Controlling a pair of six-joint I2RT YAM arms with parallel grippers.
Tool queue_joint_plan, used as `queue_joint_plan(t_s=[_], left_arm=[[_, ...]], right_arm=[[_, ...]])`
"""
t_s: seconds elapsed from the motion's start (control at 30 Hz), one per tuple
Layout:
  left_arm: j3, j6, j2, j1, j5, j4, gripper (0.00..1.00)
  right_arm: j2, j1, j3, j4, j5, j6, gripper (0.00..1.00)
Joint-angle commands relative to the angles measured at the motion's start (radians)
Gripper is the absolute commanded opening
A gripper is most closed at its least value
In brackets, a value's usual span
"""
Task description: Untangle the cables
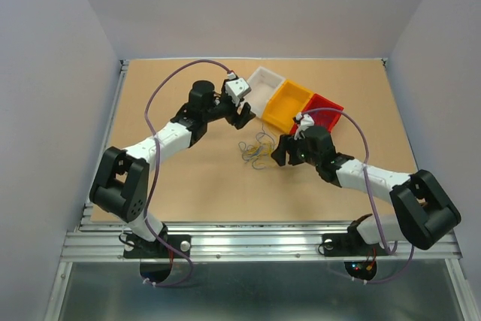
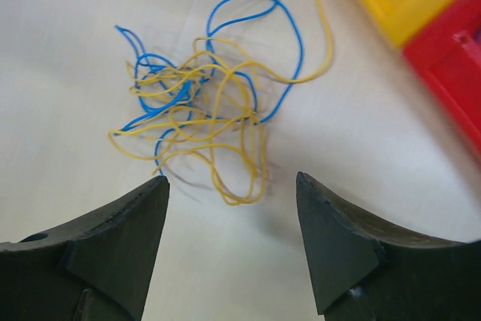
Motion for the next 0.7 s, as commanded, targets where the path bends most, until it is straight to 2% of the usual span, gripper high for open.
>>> queue_joint_plan(t_s=[0.0,0.23,0.33,0.43,0.53,0.57,0.67], left_arm=[[0.002,0.043,-0.070,-0.006,-0.041,0.026,0.79],[-0.012,0.043,-0.085,-0.005,-0.044,0.045,0.80],[-0.016,0.043,-0.093,-0.006,-0.043,0.048,0.80],[-0.019,0.040,-0.099,-0.006,-0.040,0.051,0.80],[-0.021,0.041,-0.100,-0.006,-0.032,0.051,0.80],[-0.021,0.044,-0.100,-0.006,-0.026,0.051,0.80],[-0.022,0.055,-0.100,-0.009,0.012,0.048,0.80]], right_arm=[[-0.011,0.040,-0.018,0.136,-0.029,-0.052,0.73],[0.081,0.045,0.008,0.143,-0.023,-0.077,0.71],[0.131,0.046,0.026,0.132,-0.013,-0.086,0.68],[0.148,0.048,0.035,0.129,-0.024,-0.094,0.59],[0.148,0.052,0.035,0.136,-0.041,-0.101,0.36],[0.129,0.052,0.022,0.155,-0.053,-0.101,0.19],[0.070,0.052,-0.015,0.201,-0.094,-0.098,0.05]])
